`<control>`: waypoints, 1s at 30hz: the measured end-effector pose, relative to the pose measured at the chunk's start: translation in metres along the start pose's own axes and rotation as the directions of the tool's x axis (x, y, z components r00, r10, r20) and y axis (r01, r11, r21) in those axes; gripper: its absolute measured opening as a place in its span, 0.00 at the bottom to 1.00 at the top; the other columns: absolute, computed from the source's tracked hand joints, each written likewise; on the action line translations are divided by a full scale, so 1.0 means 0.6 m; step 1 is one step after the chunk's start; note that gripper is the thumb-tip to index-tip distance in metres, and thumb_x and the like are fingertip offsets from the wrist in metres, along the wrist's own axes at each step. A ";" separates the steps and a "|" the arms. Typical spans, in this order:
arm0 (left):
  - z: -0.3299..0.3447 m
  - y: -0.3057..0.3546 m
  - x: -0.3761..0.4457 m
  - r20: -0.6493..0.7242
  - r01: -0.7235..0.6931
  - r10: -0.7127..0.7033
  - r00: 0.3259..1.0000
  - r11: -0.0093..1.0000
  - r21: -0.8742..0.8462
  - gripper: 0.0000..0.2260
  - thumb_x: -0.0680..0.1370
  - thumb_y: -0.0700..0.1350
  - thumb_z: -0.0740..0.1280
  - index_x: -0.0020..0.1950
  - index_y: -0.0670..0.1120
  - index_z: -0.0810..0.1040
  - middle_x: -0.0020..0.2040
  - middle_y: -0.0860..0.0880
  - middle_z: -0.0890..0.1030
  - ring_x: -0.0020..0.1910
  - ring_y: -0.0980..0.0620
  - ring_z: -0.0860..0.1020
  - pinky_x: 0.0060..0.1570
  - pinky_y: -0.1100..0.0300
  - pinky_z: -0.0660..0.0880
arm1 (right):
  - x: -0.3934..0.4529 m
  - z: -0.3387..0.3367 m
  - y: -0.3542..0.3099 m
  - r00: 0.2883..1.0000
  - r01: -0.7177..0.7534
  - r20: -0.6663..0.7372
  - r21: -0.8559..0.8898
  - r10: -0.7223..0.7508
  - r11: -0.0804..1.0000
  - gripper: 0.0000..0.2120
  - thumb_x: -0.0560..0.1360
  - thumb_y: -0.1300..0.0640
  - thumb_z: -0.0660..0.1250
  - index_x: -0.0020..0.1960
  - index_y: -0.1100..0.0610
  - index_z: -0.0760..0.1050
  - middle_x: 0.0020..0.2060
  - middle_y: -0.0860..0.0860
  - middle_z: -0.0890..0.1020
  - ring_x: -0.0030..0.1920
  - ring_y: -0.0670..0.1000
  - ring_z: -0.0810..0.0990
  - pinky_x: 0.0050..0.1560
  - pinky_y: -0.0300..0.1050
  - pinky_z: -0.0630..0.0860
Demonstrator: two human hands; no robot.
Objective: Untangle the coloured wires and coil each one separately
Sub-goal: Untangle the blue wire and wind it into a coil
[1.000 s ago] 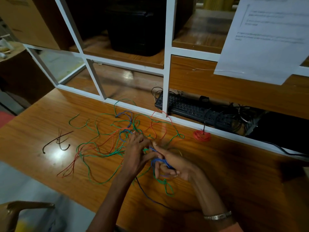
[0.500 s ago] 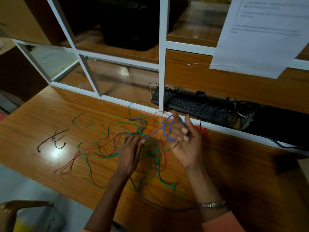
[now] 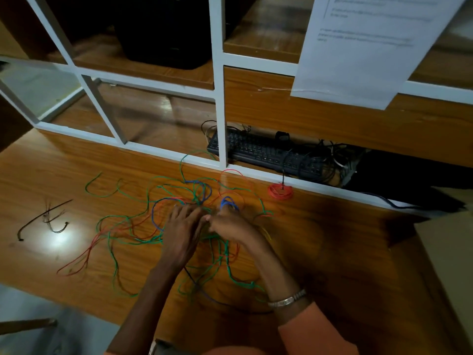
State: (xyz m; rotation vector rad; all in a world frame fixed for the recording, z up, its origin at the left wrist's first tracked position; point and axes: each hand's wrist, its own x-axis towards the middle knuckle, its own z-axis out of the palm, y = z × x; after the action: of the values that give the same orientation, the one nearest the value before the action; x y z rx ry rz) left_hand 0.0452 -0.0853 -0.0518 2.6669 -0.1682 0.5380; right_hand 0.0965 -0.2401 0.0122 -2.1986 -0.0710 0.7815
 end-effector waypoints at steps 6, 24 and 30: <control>-0.009 -0.025 0.002 0.053 0.020 -0.019 0.998 1.000 -0.019 0.17 0.79 0.62 0.67 0.49 0.48 0.79 0.51 0.48 0.77 0.52 0.42 0.74 0.52 0.46 0.71 | -0.014 0.013 0.008 0.979 0.051 0.202 -0.084 -0.033 0.995 0.16 0.78 0.52 0.66 0.40 0.62 0.83 0.28 0.53 0.82 0.31 0.54 0.81 0.34 0.43 0.76; -0.012 -0.023 -0.005 0.098 0.069 -0.064 0.993 0.997 -0.043 0.21 0.84 0.60 0.56 0.56 0.47 0.81 0.54 0.45 0.80 0.51 0.39 0.77 0.50 0.44 0.73 | -0.095 -0.022 0.025 0.522 -0.137 0.198 0.980 -0.830 0.148 0.28 0.81 0.41 0.64 0.34 0.61 0.83 0.15 0.50 0.73 0.14 0.48 0.56 0.22 0.39 0.58; -0.045 0.000 -0.001 0.012 0.078 -0.078 0.997 0.996 0.034 0.23 0.87 0.62 0.50 0.46 0.50 0.76 0.44 0.48 0.78 0.46 0.40 0.76 0.47 0.46 0.71 | -0.089 -0.072 0.023 0.806 -0.045 -0.189 0.926 -0.561 -0.375 0.22 0.84 0.53 0.59 0.68 0.68 0.76 0.44 0.56 0.86 0.31 0.45 0.82 0.33 0.35 0.76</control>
State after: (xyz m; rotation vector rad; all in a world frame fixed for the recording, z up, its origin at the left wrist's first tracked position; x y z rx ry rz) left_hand 0.0352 -0.0740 -0.0291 2.6973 -0.0595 0.5020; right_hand 0.0745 -0.2939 0.0518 -0.1583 -0.1193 0.5121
